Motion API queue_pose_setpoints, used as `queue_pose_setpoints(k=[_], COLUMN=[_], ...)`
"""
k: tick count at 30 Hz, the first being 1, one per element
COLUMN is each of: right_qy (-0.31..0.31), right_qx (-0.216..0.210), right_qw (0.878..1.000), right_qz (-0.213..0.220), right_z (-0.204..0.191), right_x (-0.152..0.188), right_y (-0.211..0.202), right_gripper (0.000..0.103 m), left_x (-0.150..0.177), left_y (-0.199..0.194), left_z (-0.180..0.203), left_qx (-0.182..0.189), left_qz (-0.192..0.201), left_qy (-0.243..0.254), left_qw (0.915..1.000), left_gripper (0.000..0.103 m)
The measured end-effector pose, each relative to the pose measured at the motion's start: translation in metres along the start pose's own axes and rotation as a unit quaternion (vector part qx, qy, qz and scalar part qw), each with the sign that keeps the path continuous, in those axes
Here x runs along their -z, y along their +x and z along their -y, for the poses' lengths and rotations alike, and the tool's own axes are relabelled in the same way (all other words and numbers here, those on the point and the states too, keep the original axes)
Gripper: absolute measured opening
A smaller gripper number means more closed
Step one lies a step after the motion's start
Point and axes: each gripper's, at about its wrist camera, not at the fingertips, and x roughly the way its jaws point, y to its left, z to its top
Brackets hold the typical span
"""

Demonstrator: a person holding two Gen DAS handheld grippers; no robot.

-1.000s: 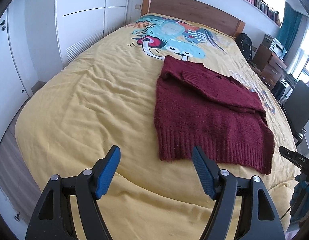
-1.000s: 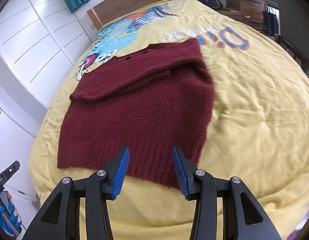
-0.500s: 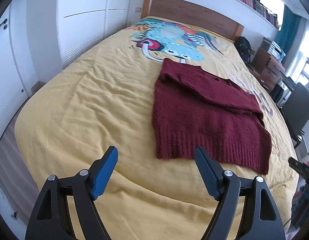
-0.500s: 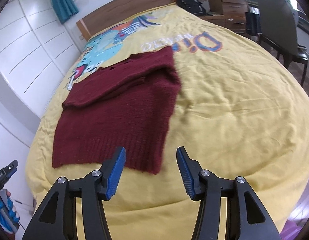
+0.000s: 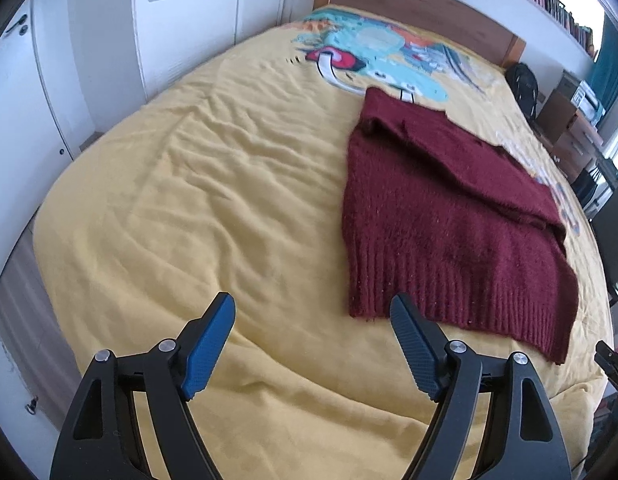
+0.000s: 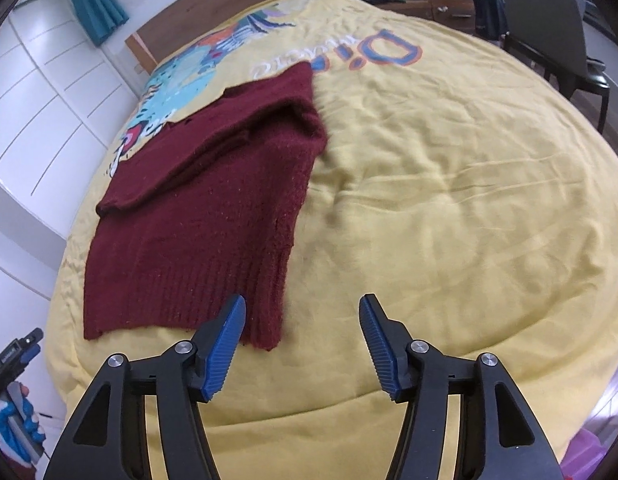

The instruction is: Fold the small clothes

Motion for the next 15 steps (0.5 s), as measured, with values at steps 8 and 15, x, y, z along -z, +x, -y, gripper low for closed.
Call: queue_pose_setpoints(k=[8,15], right_qy=[-0.004,-0.011], right_qx=[-0.009,-0.011], right_qw=[0.999,0.998], right_qz=[-0.040,-0.059], right_z=[-0.010,-0.016], right_x=[-0.003,-0.009], right_y=[0.042,0.064], right_gripper=[0.063,0.065], left_x=[-0.010,-0.017], left_y=[0.044,0.082], left_z=[0.018,0.024], left_qx=[0.000,0.003], left_qz=[-0.033,-0.061], left_qy=[0.021,0.023], left_qw=[0.9992,0.9979], left_gripper=[0.076,0.076])
